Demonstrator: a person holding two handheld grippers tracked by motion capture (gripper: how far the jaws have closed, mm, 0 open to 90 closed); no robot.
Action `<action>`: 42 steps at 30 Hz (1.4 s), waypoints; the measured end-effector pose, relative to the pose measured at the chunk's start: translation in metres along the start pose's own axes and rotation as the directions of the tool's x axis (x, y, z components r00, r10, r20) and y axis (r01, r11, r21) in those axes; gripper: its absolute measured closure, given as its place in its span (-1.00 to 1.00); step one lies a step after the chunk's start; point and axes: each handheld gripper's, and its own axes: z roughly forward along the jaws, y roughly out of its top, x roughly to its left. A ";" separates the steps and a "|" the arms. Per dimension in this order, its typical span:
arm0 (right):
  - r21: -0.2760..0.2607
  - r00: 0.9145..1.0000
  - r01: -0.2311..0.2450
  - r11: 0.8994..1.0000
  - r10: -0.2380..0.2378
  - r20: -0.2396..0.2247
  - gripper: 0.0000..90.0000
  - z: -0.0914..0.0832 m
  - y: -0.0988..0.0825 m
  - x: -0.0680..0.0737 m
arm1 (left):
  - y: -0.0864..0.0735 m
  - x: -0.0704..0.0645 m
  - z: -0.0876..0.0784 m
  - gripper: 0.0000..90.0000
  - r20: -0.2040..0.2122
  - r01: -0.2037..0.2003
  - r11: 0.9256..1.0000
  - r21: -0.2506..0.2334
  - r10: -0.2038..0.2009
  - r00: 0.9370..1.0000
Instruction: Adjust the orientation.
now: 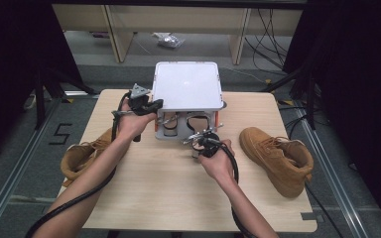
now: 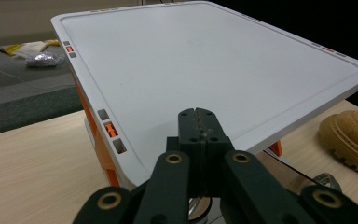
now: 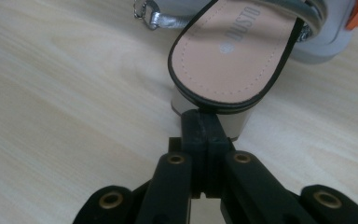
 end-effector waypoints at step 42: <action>-0.141 0.988 -0.023 0.990 0.044 0.149 1.00 0.024 0.031 -0.020 | 0.000 0.000 0.000 1.00 0.001 0.001 1.000 -0.003 -0.001 1.000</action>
